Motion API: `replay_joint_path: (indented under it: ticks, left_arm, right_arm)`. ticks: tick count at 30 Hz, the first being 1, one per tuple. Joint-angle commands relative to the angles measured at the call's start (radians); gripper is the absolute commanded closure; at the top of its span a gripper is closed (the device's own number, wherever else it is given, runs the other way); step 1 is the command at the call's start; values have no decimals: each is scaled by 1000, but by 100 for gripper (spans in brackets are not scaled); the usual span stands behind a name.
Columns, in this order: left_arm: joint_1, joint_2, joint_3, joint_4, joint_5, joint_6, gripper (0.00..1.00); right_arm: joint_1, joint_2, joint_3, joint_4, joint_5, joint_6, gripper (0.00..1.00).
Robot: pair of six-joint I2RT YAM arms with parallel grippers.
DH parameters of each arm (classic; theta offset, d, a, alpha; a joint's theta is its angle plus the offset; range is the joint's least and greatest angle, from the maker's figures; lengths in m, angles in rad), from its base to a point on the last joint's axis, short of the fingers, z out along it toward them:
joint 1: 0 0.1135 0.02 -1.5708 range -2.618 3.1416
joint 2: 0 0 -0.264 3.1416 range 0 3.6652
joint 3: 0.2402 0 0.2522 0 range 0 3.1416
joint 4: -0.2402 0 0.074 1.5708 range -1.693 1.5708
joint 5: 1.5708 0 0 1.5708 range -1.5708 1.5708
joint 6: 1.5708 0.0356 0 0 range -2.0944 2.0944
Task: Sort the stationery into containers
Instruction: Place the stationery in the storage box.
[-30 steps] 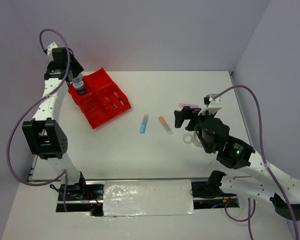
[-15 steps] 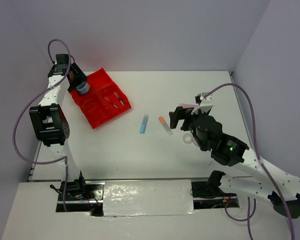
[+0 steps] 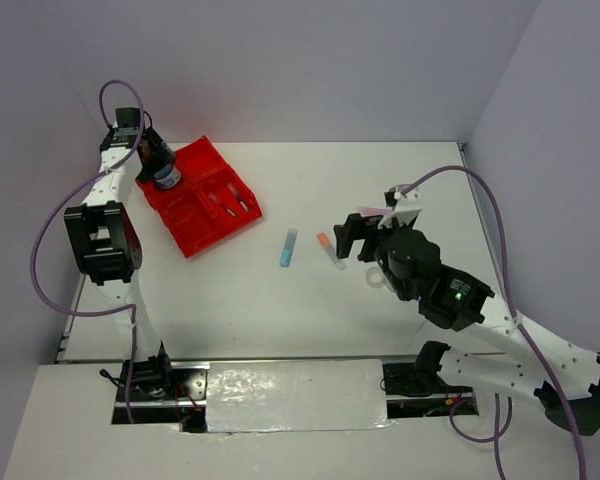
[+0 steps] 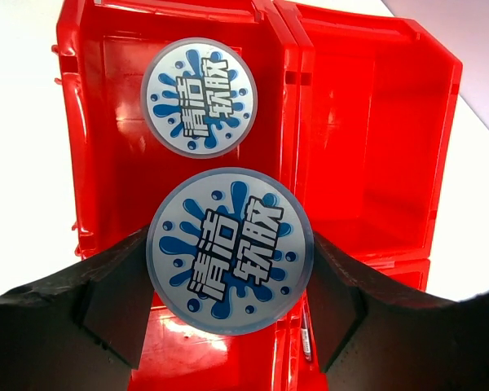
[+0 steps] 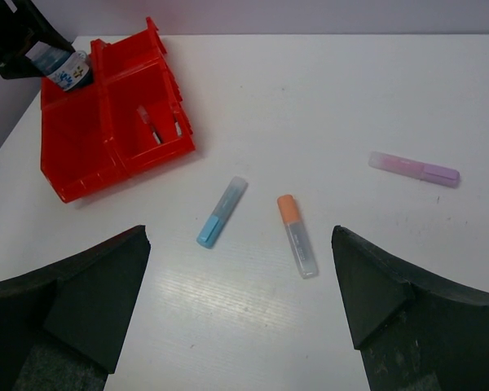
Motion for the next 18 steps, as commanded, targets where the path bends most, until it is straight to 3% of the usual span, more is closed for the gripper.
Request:
replay_joint_path:
  ticks: [1, 4, 11, 18]
  left_arm:
    - [6, 3, 7, 35, -21, -16, 91]
    - [8, 2, 3, 37, -60, -12, 78]
    - [9, 12, 10, 43, -85, -4, 62]
    - [9, 28, -10, 66, -79, -3, 33]
  right_arm:
    - [-2, 3, 5, 50, -3, -12, 0]
    - [-4, 6, 3, 52, -15, -12, 0]
    - [-4, 12, 2, 58, -30, -10, 0]
    - [-6, 6, -3, 64, -43, -12, 0]
